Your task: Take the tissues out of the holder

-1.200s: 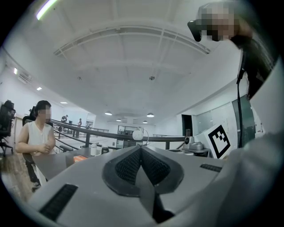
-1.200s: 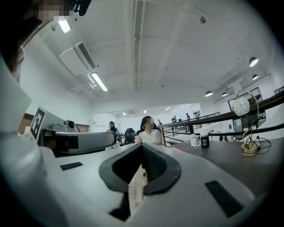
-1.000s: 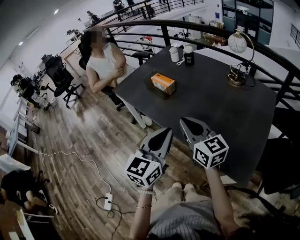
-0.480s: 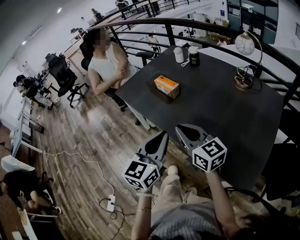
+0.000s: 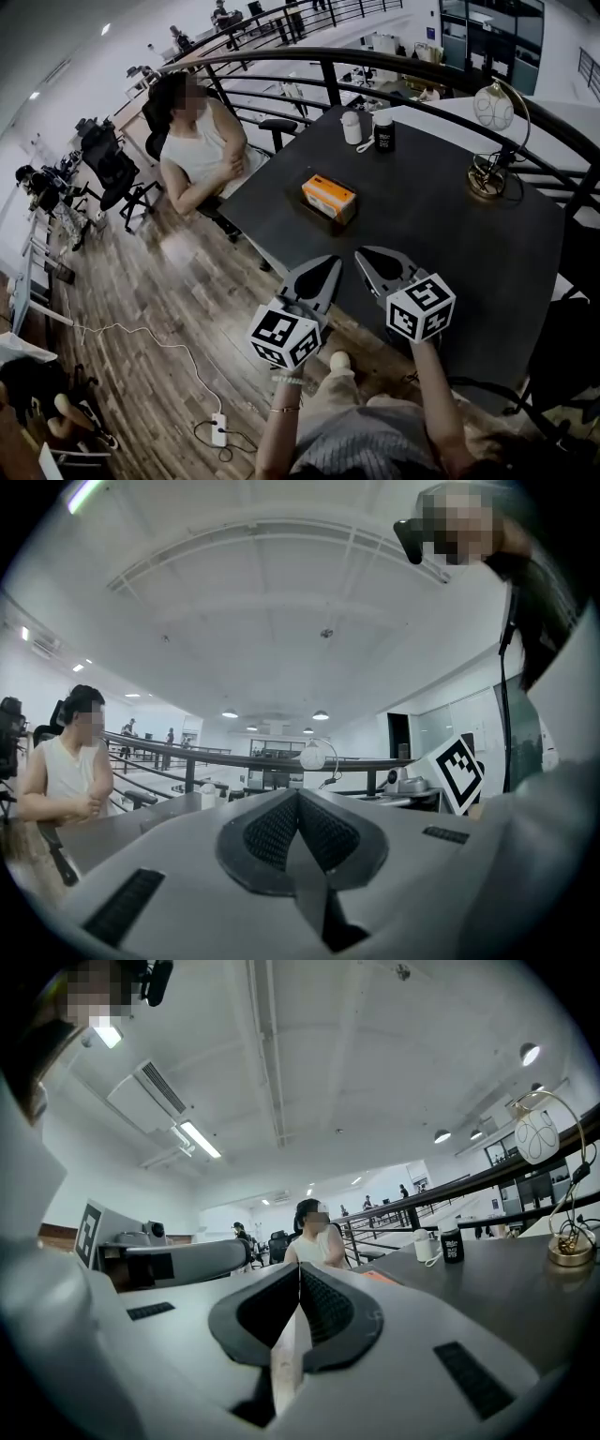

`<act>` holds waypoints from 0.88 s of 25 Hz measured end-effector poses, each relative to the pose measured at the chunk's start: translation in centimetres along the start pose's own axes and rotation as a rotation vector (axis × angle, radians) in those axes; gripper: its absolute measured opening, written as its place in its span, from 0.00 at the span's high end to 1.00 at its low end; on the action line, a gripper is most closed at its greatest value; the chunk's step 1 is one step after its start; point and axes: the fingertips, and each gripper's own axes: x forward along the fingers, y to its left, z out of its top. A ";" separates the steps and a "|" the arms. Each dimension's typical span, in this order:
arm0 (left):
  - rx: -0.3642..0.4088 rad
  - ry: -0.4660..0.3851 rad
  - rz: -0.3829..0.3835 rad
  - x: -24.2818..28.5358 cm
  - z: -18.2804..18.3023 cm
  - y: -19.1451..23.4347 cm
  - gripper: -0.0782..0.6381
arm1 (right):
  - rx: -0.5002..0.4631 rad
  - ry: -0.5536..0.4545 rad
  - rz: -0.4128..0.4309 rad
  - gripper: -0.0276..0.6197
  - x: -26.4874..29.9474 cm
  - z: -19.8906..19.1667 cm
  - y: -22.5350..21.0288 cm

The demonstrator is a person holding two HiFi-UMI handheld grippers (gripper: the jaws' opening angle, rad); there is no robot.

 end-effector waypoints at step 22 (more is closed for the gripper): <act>-0.073 0.092 -0.130 4.8 -3.3 12.9 0.88 | -0.008 0.142 -0.091 0.94 12.8 -1.5 -4.5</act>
